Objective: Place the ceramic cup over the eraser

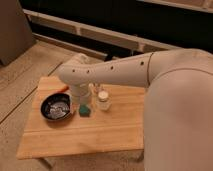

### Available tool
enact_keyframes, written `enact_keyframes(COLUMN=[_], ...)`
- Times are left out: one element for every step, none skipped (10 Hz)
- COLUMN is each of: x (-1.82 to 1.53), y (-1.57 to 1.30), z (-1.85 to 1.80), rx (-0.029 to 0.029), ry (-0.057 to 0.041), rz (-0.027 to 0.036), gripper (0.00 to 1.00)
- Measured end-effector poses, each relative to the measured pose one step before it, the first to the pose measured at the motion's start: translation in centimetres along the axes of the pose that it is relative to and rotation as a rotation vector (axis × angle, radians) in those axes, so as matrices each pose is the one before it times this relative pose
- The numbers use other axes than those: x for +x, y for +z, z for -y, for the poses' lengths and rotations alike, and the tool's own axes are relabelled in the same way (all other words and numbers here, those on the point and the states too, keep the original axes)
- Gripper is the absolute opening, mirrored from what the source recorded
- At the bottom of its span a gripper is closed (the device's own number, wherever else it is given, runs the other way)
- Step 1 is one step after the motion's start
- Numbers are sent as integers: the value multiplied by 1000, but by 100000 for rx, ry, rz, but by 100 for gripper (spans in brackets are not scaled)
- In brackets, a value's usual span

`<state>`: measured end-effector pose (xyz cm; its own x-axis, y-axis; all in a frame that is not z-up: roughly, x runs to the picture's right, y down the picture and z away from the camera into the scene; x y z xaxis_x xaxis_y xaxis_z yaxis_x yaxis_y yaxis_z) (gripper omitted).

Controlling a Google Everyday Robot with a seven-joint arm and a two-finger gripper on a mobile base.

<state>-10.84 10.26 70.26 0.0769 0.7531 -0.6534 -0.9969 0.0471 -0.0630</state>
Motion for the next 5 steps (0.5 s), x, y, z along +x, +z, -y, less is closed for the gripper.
enact_keyframes(x=[-324,-657,-1059,-1225,-732], y=[-51,-151,-298,-418,-283], z=[338,470,574,382,290], rx=[1340,1338,1522,507,-212], ry=[1675,1560,1884,1355,445], rz=[1663,3204,5749,7641,5782], gripper=[65,65,65,65,65])
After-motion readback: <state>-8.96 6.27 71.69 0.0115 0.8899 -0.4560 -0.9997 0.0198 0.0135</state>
